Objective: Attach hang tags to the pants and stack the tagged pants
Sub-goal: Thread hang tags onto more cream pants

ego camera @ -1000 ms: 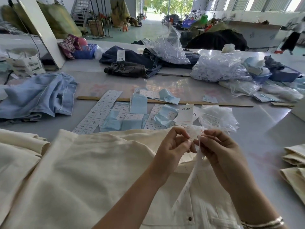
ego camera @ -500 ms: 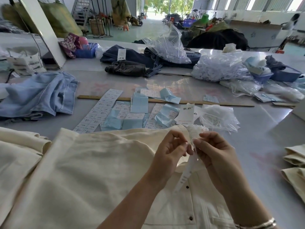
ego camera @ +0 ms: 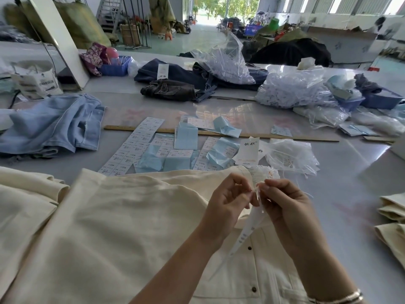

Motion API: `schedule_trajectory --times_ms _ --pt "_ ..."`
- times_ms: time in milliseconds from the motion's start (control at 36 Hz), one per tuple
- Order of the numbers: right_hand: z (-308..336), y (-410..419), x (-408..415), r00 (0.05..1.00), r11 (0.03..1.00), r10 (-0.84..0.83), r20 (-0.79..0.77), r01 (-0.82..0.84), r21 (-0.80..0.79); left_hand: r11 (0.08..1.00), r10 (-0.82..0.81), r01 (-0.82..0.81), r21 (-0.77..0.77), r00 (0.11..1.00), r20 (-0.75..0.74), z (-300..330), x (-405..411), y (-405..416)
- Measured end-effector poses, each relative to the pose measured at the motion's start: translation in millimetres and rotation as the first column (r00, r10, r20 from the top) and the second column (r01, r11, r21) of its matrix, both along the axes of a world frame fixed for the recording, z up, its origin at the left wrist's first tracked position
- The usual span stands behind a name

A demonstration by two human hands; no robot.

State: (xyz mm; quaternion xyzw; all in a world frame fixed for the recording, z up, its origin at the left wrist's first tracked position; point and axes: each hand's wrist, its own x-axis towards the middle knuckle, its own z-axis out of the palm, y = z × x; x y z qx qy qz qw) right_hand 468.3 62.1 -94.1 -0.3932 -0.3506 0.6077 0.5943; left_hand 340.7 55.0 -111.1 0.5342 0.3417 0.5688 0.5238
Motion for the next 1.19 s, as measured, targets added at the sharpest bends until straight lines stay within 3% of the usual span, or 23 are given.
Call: schedule_trajectory --times_ms 361,667,806,889,944,972,1028,1083,1111,1139,1194 --pt "2.0 -3.4 0.4 0.998 0.997 0.034 0.059 -0.038 0.065 1.0 0.008 -0.008 -0.005 1.0 -0.007 -2.9 1.1 2.2" --pt "-4.5 -3.3 -0.3 0.935 0.975 -0.028 0.354 -0.052 0.214 0.993 0.022 -0.018 -0.115 0.999 0.028 -14.0 4.0 2.7" --pt "-20.7 -1.0 -0.2 0.822 0.961 -0.204 0.532 0.066 0.267 0.984 0.026 -0.033 -0.177 0.999 -0.04 -21.1 11.8 6.1" --pt "-26.7 3.9 11.6 0.81 0.926 -0.363 0.46 0.258 0.275 0.971 0.121 -0.153 -0.183 0.977 -0.177 -30.6 -0.8 9.3" --pt "-25.7 6.9 23.6 0.814 0.893 -0.446 0.372 0.376 0.247 0.938 0.289 -0.338 -0.073 0.883 -0.37 -40.3 -31.2 9.9" --pt "-25.1 8.0 29.4 0.805 0.877 -0.478 0.352 0.412 0.248 0.904 0.375 -0.428 0.002 0.789 -0.487 -46.1 -52.8 9.2" --pt "-23.4 10.1 37.1 0.779 0.858 -0.512 0.362 0.442 0.264 0.812 0.45 -0.574 0.107 0.498 -0.742 -57.4 -104.9 4.2" --pt "-21.7 10.1 34.6 0.763 0.865 -0.498 0.411 0.41 0.289 0.687 0.372 -0.717 0.119 0.206 -0.905 -64.1 -161.1 -9.4" --pt "-21.6 9.6 29.0 0.76 0.876 -0.478 0.44 0.373 0.307 0.62 0.301 -0.778 0.103 0.115 -0.947 -65.2 -188.2 -19.3" --pt "-22.0 8.5 20.5 0.754 0.887 -0.453 0.475 0.328 0.325 0.565 0.238 -0.821 0.084 0.065 -0.969 -65.4 -213.0 -30.7" --pt "-22.8 5.4 -0.9 0.726 0.903 -0.406 0.555 0.225 0.367 0.51 0.181 -0.86 0.016 0.089 -0.979 -62.6 -250.4 -51.4"
